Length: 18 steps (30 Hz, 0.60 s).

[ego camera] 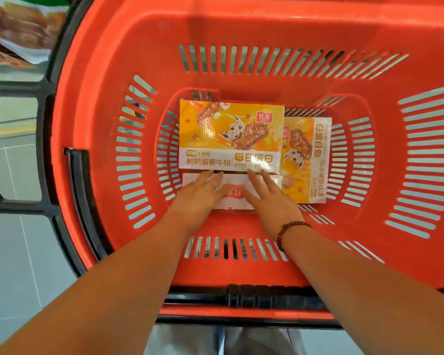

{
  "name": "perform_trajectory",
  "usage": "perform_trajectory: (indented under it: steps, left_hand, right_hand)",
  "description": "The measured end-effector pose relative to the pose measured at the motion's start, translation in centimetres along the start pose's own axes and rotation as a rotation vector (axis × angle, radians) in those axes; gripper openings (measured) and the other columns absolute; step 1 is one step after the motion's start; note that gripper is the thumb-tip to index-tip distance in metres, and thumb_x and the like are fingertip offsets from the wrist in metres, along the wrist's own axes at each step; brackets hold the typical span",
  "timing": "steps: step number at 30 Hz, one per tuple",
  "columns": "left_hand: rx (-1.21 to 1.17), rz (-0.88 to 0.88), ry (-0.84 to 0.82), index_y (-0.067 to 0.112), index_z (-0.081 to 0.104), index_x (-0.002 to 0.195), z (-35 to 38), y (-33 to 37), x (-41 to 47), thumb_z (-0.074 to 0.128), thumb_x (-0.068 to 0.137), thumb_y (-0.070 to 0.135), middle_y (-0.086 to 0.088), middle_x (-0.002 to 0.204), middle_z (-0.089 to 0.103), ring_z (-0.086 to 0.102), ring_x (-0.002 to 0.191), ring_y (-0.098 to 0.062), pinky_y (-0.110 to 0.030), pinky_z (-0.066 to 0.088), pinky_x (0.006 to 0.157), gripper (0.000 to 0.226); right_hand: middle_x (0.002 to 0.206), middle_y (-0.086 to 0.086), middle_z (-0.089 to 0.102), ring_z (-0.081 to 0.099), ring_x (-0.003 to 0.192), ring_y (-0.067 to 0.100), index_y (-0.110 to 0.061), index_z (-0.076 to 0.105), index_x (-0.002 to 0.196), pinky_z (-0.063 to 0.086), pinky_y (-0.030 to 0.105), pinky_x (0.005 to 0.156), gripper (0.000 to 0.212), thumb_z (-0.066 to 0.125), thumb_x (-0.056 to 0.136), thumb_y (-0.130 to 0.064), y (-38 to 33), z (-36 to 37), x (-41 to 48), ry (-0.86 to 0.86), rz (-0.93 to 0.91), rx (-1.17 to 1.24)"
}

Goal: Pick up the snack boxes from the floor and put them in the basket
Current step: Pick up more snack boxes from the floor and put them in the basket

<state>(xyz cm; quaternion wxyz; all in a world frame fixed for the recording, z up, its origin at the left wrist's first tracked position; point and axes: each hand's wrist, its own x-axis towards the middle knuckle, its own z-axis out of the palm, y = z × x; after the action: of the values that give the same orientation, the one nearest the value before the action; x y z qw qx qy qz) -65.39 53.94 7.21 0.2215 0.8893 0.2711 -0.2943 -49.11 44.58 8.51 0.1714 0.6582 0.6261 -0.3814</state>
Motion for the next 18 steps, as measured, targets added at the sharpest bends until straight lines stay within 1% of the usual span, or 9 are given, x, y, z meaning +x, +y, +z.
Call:
perform_trajectory:
  steps: [2,4,6,8,11,13,15,16,18]
  left_hand:
    - [0.039,0.039,-0.075,0.022,0.016,0.147,0.8,-0.7,0.3,0.044,0.091,0.0,-0.004,0.158,0.001,-0.001,0.144,-0.027,-0.046,0.028,0.108,0.067]
    - [0.043,0.039,-0.106,0.022,0.016,0.147,2.1,-1.4,0.7,0.047,0.091,0.0,-0.004,0.158,-0.003,-0.006,0.144,-0.028,-0.051,0.021,0.112,0.068]
    - [0.039,0.034,-0.153,0.02,0.016,0.148,2.7,-1.6,1.3,0.045,0.094,0.003,-0.004,0.158,-0.005,-0.008,0.144,-0.028,-0.053,0.016,0.112,0.064]
    - [-0.014,0.012,-0.218,0.018,0.016,0.148,2.4,-1.3,1.9,0.037,0.097,0.008,-0.005,0.158,-0.004,-0.008,0.144,-0.028,-0.052,0.014,0.112,0.055]
    - [-0.084,-0.029,-0.231,0.016,0.017,0.148,1.9,-1.2,2.3,0.029,0.098,0.011,-0.006,0.158,-0.003,-0.008,0.143,-0.026,-0.05,0.012,0.113,0.051]
    - [-0.051,-0.009,-0.222,0.02,0.02,0.147,1.5,-1.1,1.7,0.036,0.095,0.006,-0.006,0.158,-0.003,-0.006,0.144,-0.027,-0.051,0.018,0.113,0.056]
    - [-0.037,-0.006,-0.183,0.023,0.028,0.144,1.0,-0.6,0.9,0.045,0.089,0.0,-0.006,0.157,0.003,0.004,0.143,-0.027,-0.048,0.031,0.109,0.062]
    - [-0.079,-0.032,-0.143,0.024,0.033,0.142,0.4,-0.3,0.6,0.048,0.088,0.001,-0.007,0.156,0.011,0.011,0.141,-0.027,-0.045,0.036,0.106,0.061]
    - [-0.209,-0.089,-0.034,0.023,0.042,0.138,-0.8,0.3,-0.1,0.053,0.087,0.009,-0.009,0.149,0.029,0.026,0.135,-0.026,-0.042,0.04,0.102,0.055]
  right_hand:
    - [0.157,-0.003,-0.017,-0.01,0.145,0.02,-0.025,0.006,0.149,0.023,0.036,0.113,0.073,0.038,0.09,0.003,0.1,0.3,0.2,-0.098,-0.107,-0.016]
    - [0.157,-0.005,-0.015,-0.009,0.145,0.016,-0.025,0.005,0.15,0.016,0.033,0.116,0.075,0.038,0.089,0.004,0.4,1.1,0.7,-0.179,-0.101,0.007]
    - [0.156,-0.006,-0.018,-0.012,0.144,0.014,-0.025,0.002,0.15,0.015,0.032,0.115,0.078,0.039,0.088,0.005,0.8,1.7,1.3,-0.224,-0.084,0.022]
    - [0.156,-0.006,-0.02,-0.013,0.144,0.014,-0.026,0.0,0.15,0.016,0.032,0.115,0.08,0.04,0.088,0.005,0.9,1.7,1.7,-0.262,-0.088,0.002]
    - [0.156,-0.006,-0.02,-0.011,0.144,0.014,-0.026,0.0,0.15,0.017,0.032,0.114,0.077,0.039,0.09,0.004,0.8,1.5,1.9,-0.274,-0.078,-0.017]
    - [0.156,-0.005,-0.017,-0.007,0.145,0.015,-0.026,0.003,0.15,0.015,0.033,0.115,0.076,0.04,0.09,0.002,0.6,1.0,1.7,-0.281,-0.074,-0.028]
    - [0.157,-0.003,-0.014,-0.003,0.145,0.017,-0.026,0.005,0.15,0.014,0.035,0.116,0.078,0.046,0.088,0.001,0.4,0.4,1.0,-0.255,-0.057,-0.037]
    - [0.157,-0.002,-0.013,-0.001,0.145,0.018,-0.026,0.006,0.15,0.016,0.036,0.115,0.081,0.048,0.087,0.002,0.4,-0.1,0.5,-0.227,-0.034,-0.036]
    - [0.158,-0.001,-0.01,0.003,0.145,0.022,-0.026,0.01,0.149,0.027,0.039,0.111,0.081,0.05,0.085,0.002,0.2,-1.1,-1.1,-0.144,0.035,-0.004]
